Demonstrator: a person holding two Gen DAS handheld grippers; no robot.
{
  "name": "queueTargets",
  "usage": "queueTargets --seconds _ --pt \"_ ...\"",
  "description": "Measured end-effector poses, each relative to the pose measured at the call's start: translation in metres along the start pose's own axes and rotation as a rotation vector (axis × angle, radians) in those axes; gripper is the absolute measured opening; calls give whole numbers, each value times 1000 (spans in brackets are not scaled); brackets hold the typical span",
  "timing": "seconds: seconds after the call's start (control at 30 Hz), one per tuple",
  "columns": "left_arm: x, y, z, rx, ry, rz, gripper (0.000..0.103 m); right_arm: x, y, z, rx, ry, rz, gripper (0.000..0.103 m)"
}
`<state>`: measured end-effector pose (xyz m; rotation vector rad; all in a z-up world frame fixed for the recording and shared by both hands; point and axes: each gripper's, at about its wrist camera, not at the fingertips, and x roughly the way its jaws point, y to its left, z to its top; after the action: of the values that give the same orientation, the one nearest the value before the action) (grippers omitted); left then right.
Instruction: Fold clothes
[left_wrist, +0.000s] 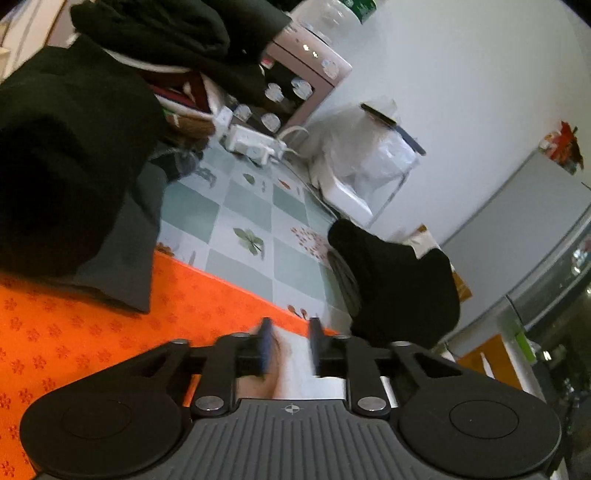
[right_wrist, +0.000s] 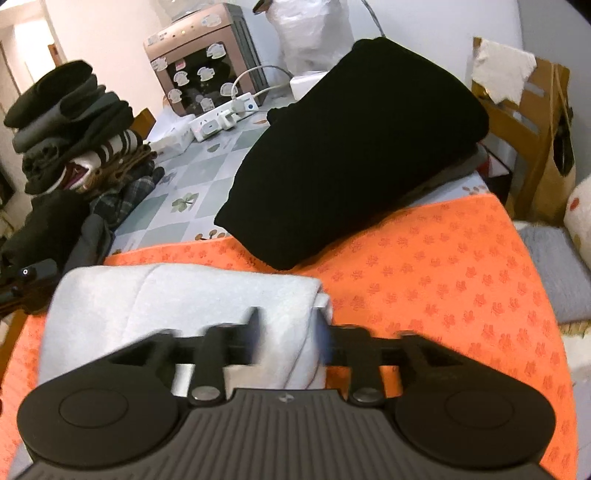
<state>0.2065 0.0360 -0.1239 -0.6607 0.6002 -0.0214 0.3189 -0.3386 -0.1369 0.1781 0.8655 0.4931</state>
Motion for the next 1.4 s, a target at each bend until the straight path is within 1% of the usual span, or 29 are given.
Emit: queueTargets --seconds 0.03,0.07,0.13,0.17,0.2,0.23,0.3,0.43,0.47,0.5,0.6,0.63,0.67,0.73,0.83,0.87,0.93,0.97,1.03,1.1,1.13,1.17,1.2,1.23,1.33,1.4 --pt "1 -1 -2 9 15 -1 37 0 0 -2 14 10 13 58" --pt "1 -1 -5 17 30 -3 39 1 0 -5 27 21 24 58" --pt "2 -2 -10 34 59 -6 51 5 2 -11 22 42 22 56" --pt "3 -3 -12 43 74 -7 51 8 3 -13 17 52 19 53" --pt "4 -3 -14 52 88 -2 49 9 4 -15 5 49 4 37" --pt "5 -2 -18 64 99 41 38 9 4 -16 -9 40 -16 27" --pt "7 1 -24 86 116 123 37 12 0 -16 -37 31 -67 27" --pt "-10 4 -26 66 75 138 38 2 -5 -13 -16 19 -60 28" --pt "-16 4 -26 70 66 141 38 -4 -4 -12 -31 12 -62 29" --pt "-23 3 -25 73 57 142 38 -9 -3 -13 -37 7 -55 33" --pt "-50 0 -25 78 43 117 38 -31 2 -19 -46 -8 -20 41" --pt "-60 -2 -29 90 44 112 38 -40 4 -22 -49 -13 -9 45" --pt "-71 -5 -32 103 44 106 38 -49 7 -25 -54 -20 -4 47" --pt "-92 -9 -39 129 46 96 40 -69 14 -33 -67 -36 0 55" --pt "-120 -14 -58 176 56 79 42 -106 23 -51 -74 -62 8 64" --pt "-129 -15 -65 191 59 74 43 -117 26 -58 -75 -68 8 65" --pt "-148 -18 -78 222 66 62 50 -141 32 -73 -76 -78 7 66" --pt "-157 -20 -84 238 70 57 52 -152 34 -82 -73 -85 4 67" --pt "-176 -23 -97 269 77 46 58 -174 39 -100 -63 -101 -9 72" --pt "-194 -26 -110 301 84 34 62 -195 45 -119 -56 -117 -26 75" --pt "-203 -28 -117 318 87 29 67 -205 49 -129 -58 -128 -36 79" --pt "-212 -30 -125 346 86 26 70 -216 54 -140 -62 -139 -48 82" --pt "-221 -32 -132 374 85 24 73 -226 59 -151 -68 -152 -60 88" --pt "-229 -34 -140 401 84 21 75 -234 63 -161 -75 -157 -71 90" --pt "-248 -37 -162 460 95 11 75 -257 74 -192 -90 -155 -105 91" --pt "-256 -39 -176 479 104 3 75 -269 79 -211 -83 -144 -125 91"
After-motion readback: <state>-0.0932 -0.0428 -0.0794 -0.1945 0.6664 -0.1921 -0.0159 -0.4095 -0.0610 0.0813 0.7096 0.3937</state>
